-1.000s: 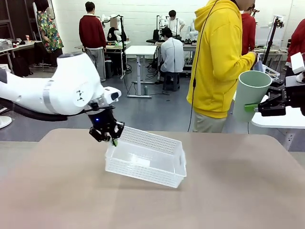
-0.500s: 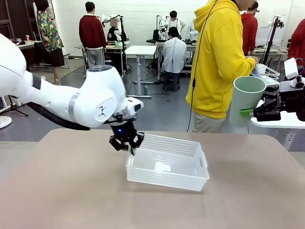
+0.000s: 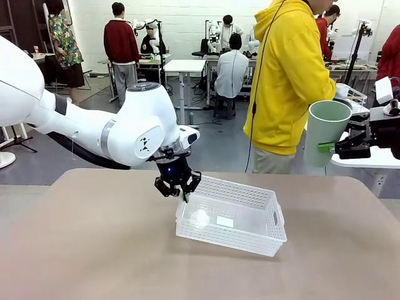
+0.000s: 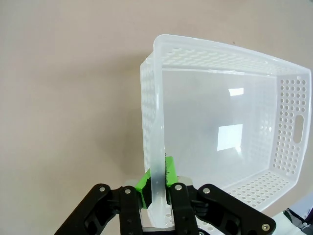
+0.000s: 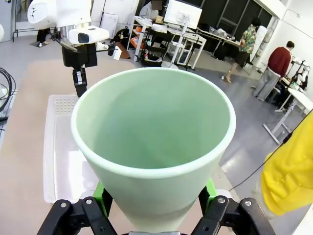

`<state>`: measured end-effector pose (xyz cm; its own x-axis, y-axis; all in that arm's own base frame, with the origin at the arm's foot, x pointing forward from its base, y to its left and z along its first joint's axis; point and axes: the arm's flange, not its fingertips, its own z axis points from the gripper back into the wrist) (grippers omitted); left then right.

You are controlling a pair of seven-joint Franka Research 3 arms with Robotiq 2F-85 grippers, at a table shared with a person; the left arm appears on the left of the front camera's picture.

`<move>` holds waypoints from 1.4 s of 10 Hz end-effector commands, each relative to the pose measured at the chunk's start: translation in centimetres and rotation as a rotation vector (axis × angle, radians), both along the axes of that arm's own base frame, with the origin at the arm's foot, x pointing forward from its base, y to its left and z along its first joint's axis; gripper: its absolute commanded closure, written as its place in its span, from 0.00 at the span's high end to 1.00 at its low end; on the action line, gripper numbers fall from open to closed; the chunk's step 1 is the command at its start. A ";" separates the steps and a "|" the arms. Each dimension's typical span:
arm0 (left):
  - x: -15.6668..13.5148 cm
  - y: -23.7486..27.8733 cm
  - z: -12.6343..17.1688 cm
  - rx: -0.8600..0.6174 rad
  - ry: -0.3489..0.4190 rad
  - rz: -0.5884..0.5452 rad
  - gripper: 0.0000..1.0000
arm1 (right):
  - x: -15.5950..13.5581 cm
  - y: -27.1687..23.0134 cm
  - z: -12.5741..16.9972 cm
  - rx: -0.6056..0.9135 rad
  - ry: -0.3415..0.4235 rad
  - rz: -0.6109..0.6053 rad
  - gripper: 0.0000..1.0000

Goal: Clean and organize the cups into the basket.
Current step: Pick up the Organizing basket and move it to the center of the table, then pick up the Reusable plastic cup from the right side of the table and place it inside the Organizing basket.

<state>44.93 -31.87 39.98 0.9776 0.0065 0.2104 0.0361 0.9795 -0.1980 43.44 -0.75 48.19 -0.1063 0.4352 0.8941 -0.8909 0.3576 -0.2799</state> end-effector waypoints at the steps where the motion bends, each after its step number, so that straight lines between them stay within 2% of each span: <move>1: -0.4 -0.5 -0.1 0.001 0.001 -0.017 0.00 | -0.1 0.2 0.2 0.000 -0.008 0.009 0.25; 5: -0.4 -0.5 -0.1 0.001 0.001 -0.017 0.00 | -0.1 0.2 0.2 0.000 -0.008 0.009 0.25; 6: -0.4 -0.5 -0.1 0.001 0.001 -0.017 0.00 | 0.0 0.1 0.0 -0.002 -0.002 0.003 0.84; 7: -0.4 -0.5 -0.1 0.001 0.001 -0.017 0.00 | -0.9 4.2 0.3 -0.141 0.001 0.110 0.84; 8: -0.4 -0.5 -0.1 0.001 0.001 -0.017 0.00 | -1.4 8.0 0.7 -0.278 0.086 0.124 0.84; 10: -0.4 -0.5 -0.1 0.001 0.001 -0.017 0.00 | -2.8 13.3 1.4 -0.441 0.185 0.191 0.84; 12: -0.4 -0.5 -0.1 0.001 0.001 -0.017 0.00 | -3.8 18.1 0.7 -0.584 0.260 0.213 0.84; 14: -0.4 -0.5 -0.1 0.001 0.001 -0.017 0.00 | -4.0 20.8 -0.8 -0.715 0.313 0.145 0.84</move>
